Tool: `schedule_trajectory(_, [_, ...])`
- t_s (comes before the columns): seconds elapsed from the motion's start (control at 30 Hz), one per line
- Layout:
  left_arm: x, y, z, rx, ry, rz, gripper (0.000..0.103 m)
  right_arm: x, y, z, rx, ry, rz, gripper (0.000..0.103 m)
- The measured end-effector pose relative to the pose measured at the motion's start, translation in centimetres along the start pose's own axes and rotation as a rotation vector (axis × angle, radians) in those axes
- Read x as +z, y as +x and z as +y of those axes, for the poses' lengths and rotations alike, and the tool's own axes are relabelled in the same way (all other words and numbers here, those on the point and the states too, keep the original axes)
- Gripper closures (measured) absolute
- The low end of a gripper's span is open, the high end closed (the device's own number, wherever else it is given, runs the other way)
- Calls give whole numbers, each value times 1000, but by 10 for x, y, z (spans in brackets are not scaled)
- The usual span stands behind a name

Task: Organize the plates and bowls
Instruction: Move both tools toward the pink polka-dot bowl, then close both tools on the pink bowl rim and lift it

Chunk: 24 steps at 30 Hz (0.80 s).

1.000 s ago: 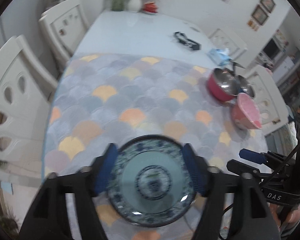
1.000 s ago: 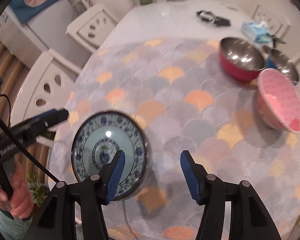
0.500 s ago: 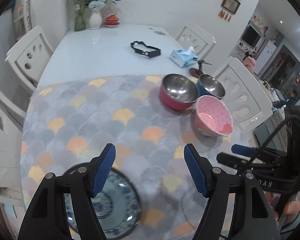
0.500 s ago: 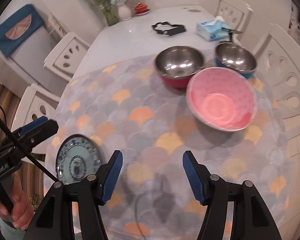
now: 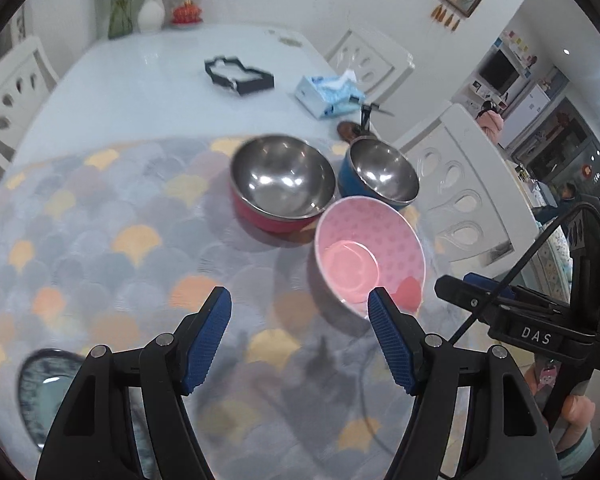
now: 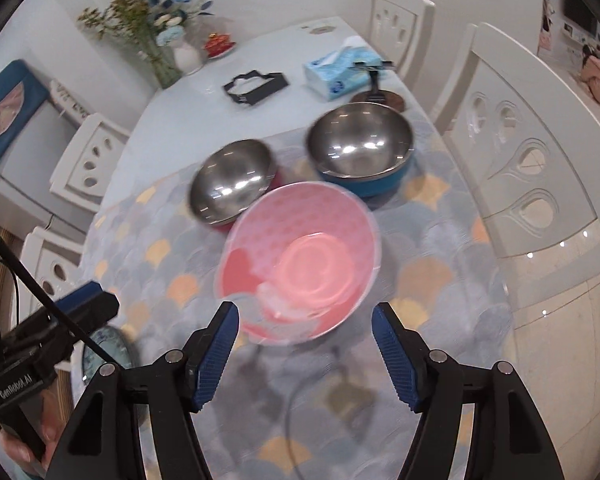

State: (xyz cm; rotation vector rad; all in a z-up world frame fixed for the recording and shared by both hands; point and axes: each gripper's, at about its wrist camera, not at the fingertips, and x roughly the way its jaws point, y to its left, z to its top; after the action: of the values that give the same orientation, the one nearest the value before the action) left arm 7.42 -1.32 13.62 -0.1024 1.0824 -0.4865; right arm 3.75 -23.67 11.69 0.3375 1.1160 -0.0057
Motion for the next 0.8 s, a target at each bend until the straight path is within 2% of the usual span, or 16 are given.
schedule_trajectory(0.17, [4,41,-6,6,-71,35,37,18,33,-30,-26,12,41,36])
schedule_trajectory(0.33, [5,72,-7,18,-141,61,45,26,65,-42,-27,-20,95,37])
schedule_trajectory(0.37, [5,78,-6,18,-150,67,47,26,70,-44,-20,-25,106,40])
schedule_trajectory(0.43, [5,90,-6,20,-167,86,58,26,79,-44,-14,-37,118,54])
schedule_trajectory(0.63, [1,112,-9,14,-189,116,81,25,97,-47,3,-62,135,70])
schedule_trajectory(0.8, [-2,115,-11,-12,-200,112,86,22,100,-39,31,-105,138,76])
